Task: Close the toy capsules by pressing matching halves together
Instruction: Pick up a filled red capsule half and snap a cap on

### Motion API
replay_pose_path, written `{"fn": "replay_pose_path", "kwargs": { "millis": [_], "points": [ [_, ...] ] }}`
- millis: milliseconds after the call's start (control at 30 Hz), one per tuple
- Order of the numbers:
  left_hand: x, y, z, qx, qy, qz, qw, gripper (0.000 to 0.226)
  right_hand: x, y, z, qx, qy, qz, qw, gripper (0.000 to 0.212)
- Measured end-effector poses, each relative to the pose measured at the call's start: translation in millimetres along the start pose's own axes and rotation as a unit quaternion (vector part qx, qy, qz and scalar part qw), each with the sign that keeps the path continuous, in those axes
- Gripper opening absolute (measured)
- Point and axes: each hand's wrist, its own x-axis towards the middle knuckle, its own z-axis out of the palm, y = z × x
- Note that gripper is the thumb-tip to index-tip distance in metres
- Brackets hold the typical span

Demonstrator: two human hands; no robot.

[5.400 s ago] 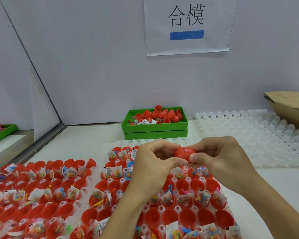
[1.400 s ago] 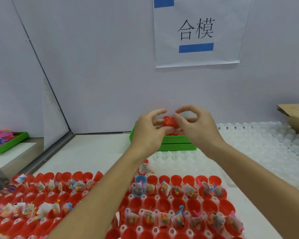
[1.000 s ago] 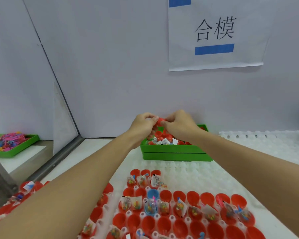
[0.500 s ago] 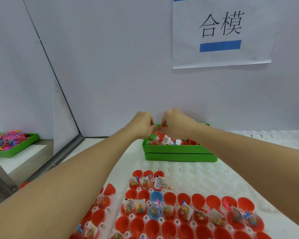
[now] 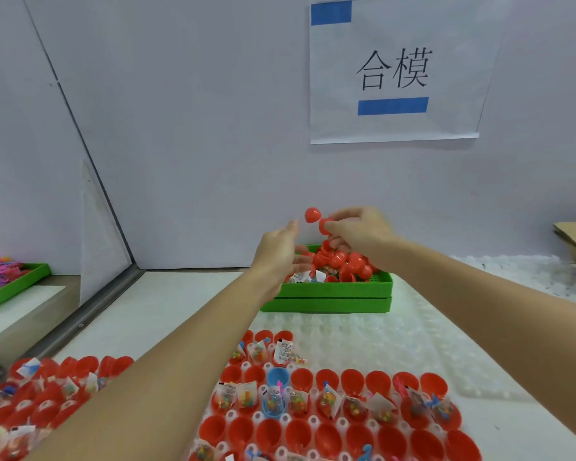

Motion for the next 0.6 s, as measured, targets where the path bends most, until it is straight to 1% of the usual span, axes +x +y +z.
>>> {"fn": "replay_pose_path", "kwargs": {
  "millis": [67, 133, 200, 300, 433, 500, 600],
  "points": [
    [-4, -7, 3, 0.038, 0.014, 0.017, 0.999, 0.041, 4, 5, -10, -0.123, 0.037, -0.042, 0.991, 0.018],
    [-9, -12, 2, 0.072, 0.005, 0.032, 0.997, 0.04, 7, 10, -20, -0.217, 0.026, -0.067, 0.973, 0.026],
    [-14, -14, -2, 0.115, -0.003, 0.053, 0.992, 0.038, 7, 12, -27, -0.271, 0.016, -0.073, 0.96, 0.029],
    [-24, -17, -13, 0.174, 0.003, 0.085, 0.981, 0.033, -2, 13, -37, -0.269, 0.046, -0.091, 0.958, 0.031],
    [-48, -16, -25, 0.226, -0.004, 0.104, 0.969, 0.021, -40, 16, -49, -0.215, 0.084, -0.122, 0.965, 0.032],
    [-66, -12, -26, 0.263, -0.043, 0.126, 0.955, 0.017, -68, 20, -53, -0.175, 0.091, -0.13, 0.972, 0.033],
    [-96, -14, -22, 0.333, -0.112, 0.148, 0.924, 0.014, -115, 34, -58, -0.138, 0.084, -0.144, 0.976, 0.03]
  ]
}}
